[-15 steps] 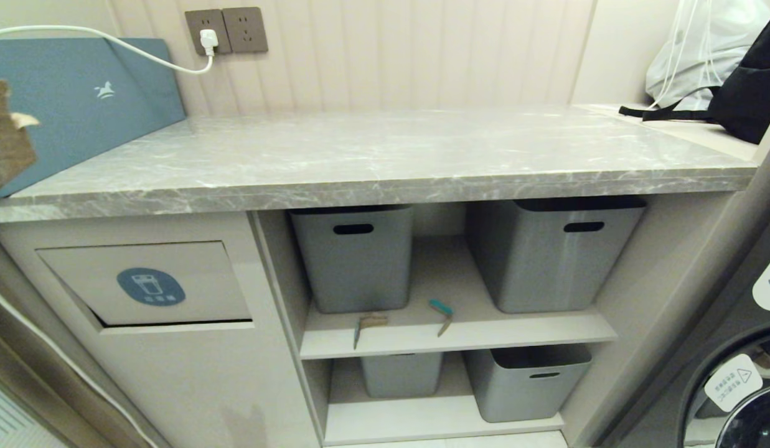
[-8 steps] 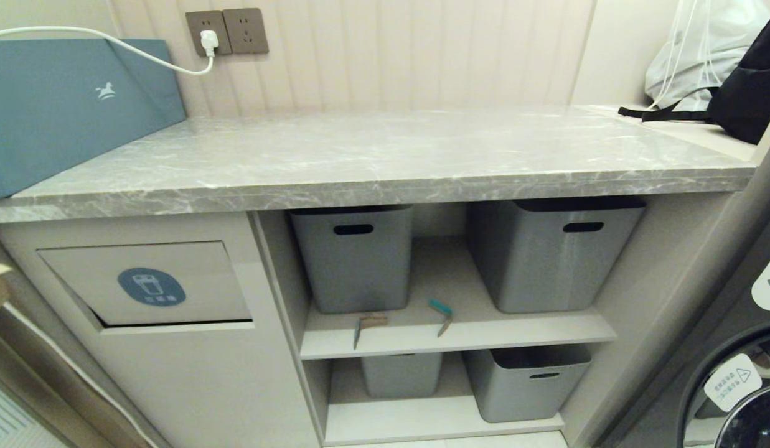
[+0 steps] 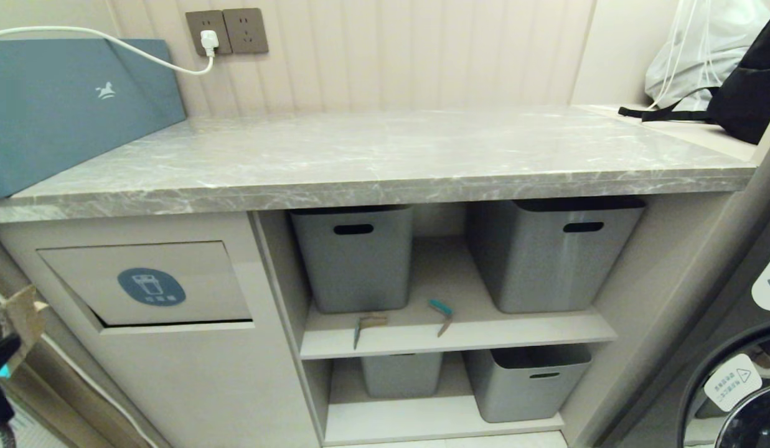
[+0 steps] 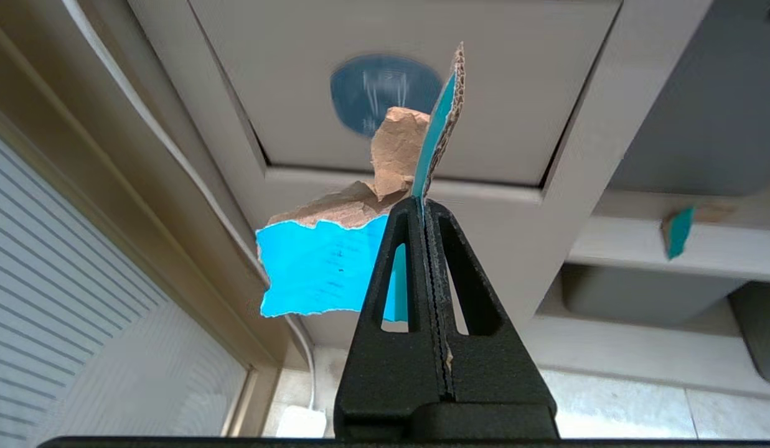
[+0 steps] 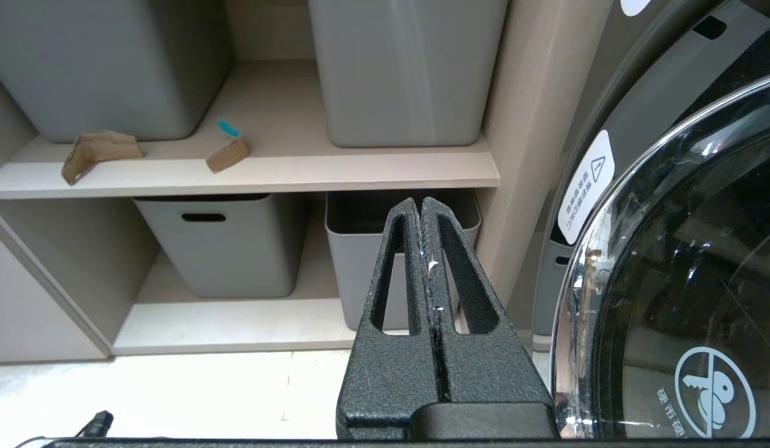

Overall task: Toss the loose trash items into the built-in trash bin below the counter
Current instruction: Put the garbage in the trash can

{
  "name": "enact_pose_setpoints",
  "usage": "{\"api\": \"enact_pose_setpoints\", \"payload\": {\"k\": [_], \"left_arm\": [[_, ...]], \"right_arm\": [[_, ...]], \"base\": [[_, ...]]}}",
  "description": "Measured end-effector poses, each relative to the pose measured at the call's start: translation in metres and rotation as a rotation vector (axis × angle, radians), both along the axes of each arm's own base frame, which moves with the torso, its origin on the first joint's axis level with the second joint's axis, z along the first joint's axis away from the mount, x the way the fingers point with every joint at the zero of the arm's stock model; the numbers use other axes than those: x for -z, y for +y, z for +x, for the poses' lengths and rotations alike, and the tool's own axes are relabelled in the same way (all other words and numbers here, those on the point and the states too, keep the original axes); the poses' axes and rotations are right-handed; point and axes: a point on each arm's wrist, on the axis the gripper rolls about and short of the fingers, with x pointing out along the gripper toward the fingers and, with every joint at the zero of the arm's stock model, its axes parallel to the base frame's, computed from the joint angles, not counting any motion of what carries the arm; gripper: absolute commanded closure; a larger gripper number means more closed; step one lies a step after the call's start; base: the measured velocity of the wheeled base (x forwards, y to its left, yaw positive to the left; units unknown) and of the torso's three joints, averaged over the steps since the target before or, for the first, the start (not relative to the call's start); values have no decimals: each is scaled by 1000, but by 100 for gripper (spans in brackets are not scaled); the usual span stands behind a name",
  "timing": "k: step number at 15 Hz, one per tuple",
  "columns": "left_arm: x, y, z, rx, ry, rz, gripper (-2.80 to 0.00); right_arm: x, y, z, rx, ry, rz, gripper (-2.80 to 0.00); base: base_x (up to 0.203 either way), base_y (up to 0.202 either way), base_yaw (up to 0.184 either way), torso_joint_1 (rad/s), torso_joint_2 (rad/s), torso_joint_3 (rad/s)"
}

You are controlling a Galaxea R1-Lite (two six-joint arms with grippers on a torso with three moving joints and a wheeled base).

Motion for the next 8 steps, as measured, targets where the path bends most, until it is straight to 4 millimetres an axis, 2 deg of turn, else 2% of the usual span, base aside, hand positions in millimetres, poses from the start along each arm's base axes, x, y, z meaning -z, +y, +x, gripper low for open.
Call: {"api": "enact_pose_setpoints", "payload": {"k": [4,8], "left_arm": [[18,4,15,-3,102,-30,0],[25,11,32,34,138,-57,0]], "right_arm": [[0,0,0,0,0,0,0],[0,0,0,0,0,0,0]], "base": [[0,0,0,0,0,0],[0,0,0,0,0,0]]}}
